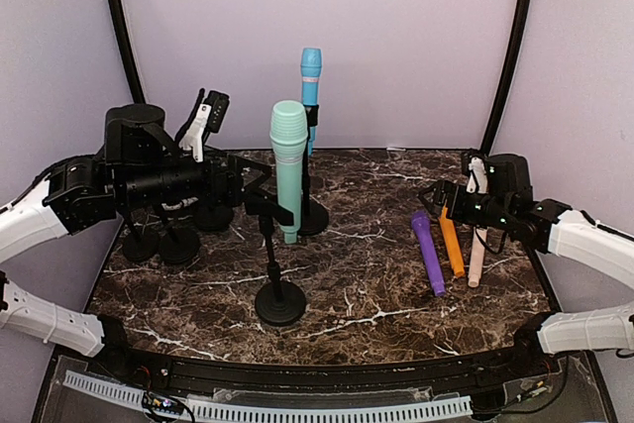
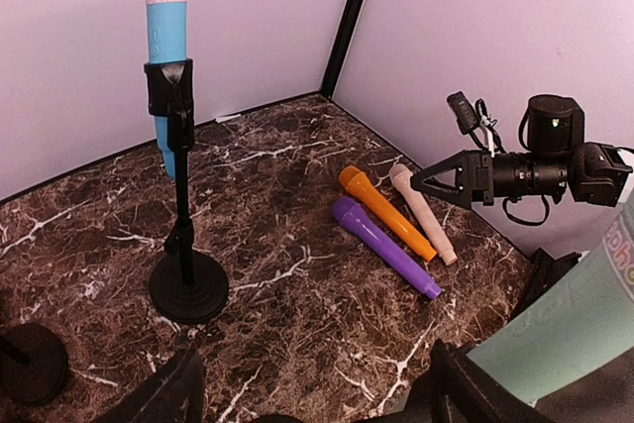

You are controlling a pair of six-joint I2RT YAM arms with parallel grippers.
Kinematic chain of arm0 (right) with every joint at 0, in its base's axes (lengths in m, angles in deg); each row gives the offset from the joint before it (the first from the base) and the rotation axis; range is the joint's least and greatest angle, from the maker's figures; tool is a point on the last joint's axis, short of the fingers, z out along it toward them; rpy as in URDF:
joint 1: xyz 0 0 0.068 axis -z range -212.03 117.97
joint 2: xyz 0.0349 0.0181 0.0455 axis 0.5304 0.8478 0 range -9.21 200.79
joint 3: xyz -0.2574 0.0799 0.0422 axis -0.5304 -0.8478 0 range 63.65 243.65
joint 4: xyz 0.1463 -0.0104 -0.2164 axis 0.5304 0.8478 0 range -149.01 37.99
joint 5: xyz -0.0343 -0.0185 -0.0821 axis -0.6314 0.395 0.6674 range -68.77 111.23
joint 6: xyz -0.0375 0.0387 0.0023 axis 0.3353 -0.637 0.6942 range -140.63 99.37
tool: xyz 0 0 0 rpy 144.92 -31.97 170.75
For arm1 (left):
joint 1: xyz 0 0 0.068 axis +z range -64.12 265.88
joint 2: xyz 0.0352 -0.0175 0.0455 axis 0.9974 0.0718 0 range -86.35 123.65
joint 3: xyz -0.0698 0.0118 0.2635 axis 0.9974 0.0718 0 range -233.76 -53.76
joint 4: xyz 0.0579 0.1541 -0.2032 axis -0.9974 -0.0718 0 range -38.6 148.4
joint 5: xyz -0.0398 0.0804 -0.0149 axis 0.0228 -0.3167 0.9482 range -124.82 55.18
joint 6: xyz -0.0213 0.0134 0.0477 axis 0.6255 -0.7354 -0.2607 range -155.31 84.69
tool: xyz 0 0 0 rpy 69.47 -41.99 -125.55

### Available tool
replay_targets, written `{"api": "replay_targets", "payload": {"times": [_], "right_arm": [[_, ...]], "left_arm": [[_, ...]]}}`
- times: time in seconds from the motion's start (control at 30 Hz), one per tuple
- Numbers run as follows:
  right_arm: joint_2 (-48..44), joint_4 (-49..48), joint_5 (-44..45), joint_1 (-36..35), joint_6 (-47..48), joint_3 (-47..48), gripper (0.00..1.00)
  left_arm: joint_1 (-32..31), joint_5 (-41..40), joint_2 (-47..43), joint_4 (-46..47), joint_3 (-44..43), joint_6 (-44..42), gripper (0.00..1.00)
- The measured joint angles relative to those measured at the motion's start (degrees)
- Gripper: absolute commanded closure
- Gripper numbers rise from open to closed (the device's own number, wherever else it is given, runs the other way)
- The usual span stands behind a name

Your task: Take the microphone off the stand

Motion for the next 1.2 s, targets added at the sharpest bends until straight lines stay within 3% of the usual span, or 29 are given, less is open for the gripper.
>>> {"api": "replay_targets", "payload": {"times": [0.4, 1.2], "right_arm": [[1.2, 0.5, 1.7, 0.0, -0.3, -0.5, 0.01], [3.2, 0.3, -0.4, 0.0, -0.6, -0.5, 0.01]], "left_arm": [[0.0, 0.3, 1.4, -3.6, -0.3, 7.1, 0.21], [0.0, 0.0, -0.2, -1.7, 3.8, 10.3, 0.23]]}}
